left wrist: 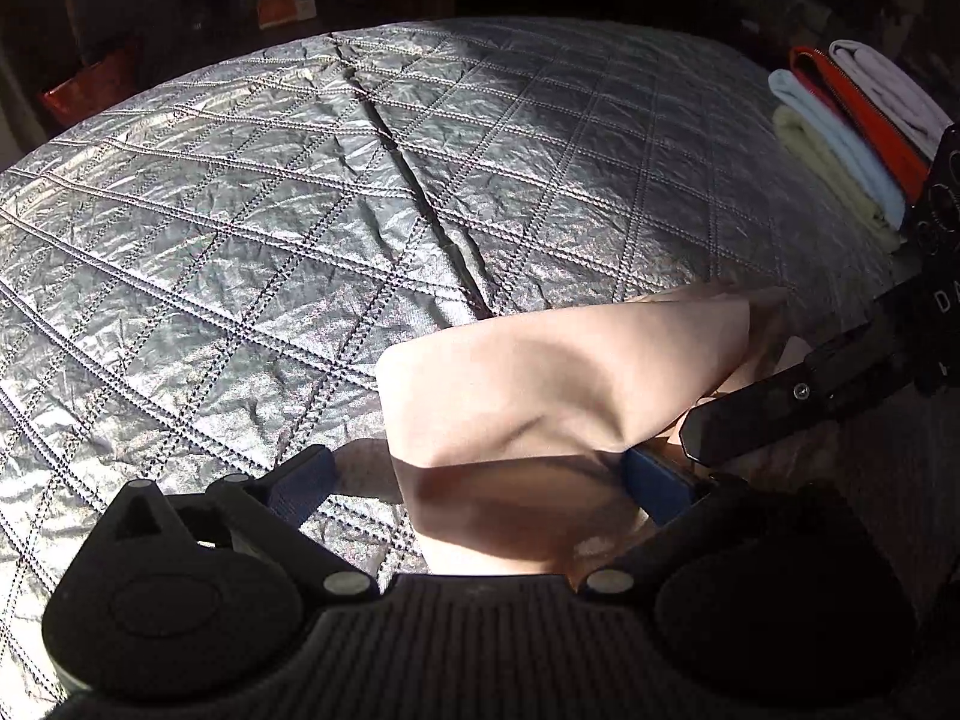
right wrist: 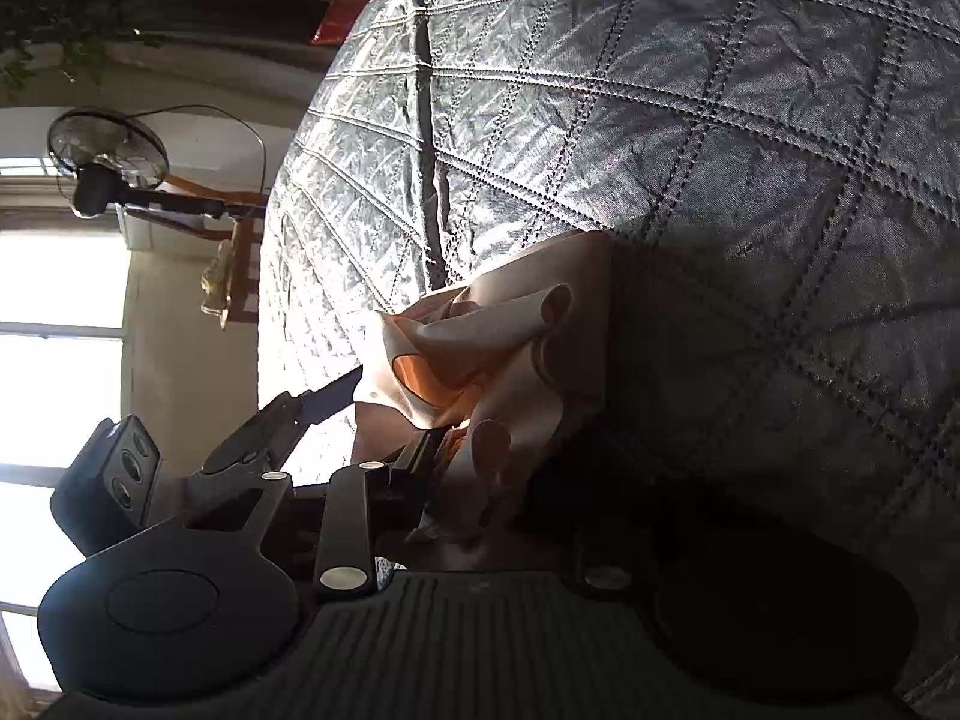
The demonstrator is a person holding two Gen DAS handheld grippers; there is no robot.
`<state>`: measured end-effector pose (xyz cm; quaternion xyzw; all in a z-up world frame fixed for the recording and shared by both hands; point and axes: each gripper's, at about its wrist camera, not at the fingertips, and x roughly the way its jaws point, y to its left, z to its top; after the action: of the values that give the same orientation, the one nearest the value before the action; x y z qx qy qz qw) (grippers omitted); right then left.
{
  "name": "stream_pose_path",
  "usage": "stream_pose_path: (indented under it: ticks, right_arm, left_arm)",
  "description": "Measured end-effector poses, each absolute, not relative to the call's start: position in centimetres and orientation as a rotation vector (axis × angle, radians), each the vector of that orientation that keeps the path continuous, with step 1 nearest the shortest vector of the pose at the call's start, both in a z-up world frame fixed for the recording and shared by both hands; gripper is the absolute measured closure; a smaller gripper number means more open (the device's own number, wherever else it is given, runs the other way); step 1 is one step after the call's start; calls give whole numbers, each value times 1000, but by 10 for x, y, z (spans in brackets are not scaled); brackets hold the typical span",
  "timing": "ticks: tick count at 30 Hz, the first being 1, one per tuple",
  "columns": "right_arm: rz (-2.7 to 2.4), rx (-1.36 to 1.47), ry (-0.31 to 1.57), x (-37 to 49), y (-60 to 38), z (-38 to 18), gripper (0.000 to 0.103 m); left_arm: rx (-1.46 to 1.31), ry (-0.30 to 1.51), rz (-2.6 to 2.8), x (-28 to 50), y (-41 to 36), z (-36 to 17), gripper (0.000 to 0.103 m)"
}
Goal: Fold clothes
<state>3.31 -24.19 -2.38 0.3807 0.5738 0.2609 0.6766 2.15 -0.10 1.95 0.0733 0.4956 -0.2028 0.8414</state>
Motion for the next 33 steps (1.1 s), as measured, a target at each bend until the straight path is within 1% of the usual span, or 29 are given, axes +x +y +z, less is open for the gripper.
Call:
stream_pose_path:
  ticks: [1,4,6,7,8,9,10,11,14,19,24,33]
  right_arm:
    - [581,822,1279,30,-239,-21,75]
    - [556,731,1261,27,-229,-11,75]
    - [560,734,1252,25,-228,-9,67]
    - [579,735,1238,24,-228,-9,59]
    - [581,732,1230,22,-228,-9,60]
    - [573,727,1224,20,-229,-9,65]
    - [558,734,1223,18,-230,-11,74]
    - [540,748,1223,16,-232,-12,80]
    - [518,824,1200,8,-235,-18,84]
    - [505,1016,1150,-11,-243,-27,86]
    - [486,1124,1092,-24,-249,-27,86]
    - [442,1314,945,-44,-264,-21,86]
  left_arm:
    - [156,1047,-430,21,-1,19,0]
    - [159,1045,-433,20,0,19,0]
    - [161,1044,-434,20,0,19,0]
    - [161,1045,-434,21,0,19,0]
    - [161,1045,-433,21,0,19,0]
    - [160,1046,-432,21,0,19,0]
    - [161,1047,-432,22,-1,19,0]
    - [162,1048,-432,24,-2,19,0]
    - [171,1049,-438,25,-4,21,0]
    - [149,1027,-428,30,0,31,3]
    - [55,998,-386,37,14,43,7]
    - [-88,969,-259,51,41,55,8]
